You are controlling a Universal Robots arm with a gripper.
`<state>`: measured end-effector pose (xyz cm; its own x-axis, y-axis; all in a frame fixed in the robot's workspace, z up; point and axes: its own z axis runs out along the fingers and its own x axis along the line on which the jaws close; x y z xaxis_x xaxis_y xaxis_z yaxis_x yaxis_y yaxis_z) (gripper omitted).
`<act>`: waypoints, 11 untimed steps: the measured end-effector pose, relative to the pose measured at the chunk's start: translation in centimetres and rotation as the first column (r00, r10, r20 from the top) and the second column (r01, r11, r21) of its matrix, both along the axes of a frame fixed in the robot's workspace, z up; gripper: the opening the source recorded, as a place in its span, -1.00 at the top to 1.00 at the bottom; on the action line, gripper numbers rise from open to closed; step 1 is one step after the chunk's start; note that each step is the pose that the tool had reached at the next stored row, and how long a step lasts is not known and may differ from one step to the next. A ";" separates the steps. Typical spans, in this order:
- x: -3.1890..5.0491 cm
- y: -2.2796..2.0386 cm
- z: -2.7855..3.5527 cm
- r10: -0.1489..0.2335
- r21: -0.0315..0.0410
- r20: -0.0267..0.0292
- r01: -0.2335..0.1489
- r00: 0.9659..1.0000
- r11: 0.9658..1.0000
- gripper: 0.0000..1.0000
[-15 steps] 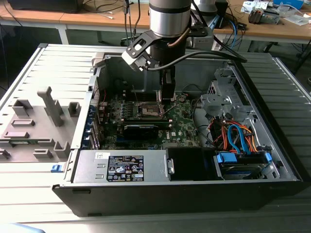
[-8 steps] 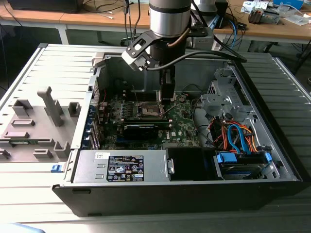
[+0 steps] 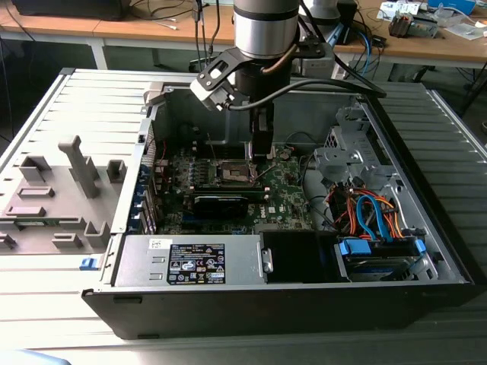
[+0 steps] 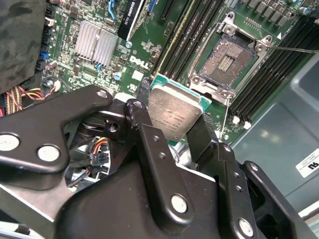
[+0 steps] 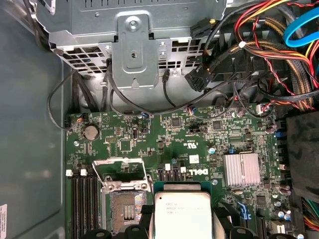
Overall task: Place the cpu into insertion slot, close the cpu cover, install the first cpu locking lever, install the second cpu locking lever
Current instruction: 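Place the cpu into insertion slot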
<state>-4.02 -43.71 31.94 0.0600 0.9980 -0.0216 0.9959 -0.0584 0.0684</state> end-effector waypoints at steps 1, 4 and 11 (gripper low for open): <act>0.00 0.00 0.00 -0.002 0.000 0.000 0.002 1.000 1.000 -0.09; 0.00 0.00 0.00 -0.006 -0.001 0.000 0.006 1.000 1.000 -0.09; 0.00 0.00 -0.01 -0.018 -0.002 0.000 0.018 1.000 1.000 -0.09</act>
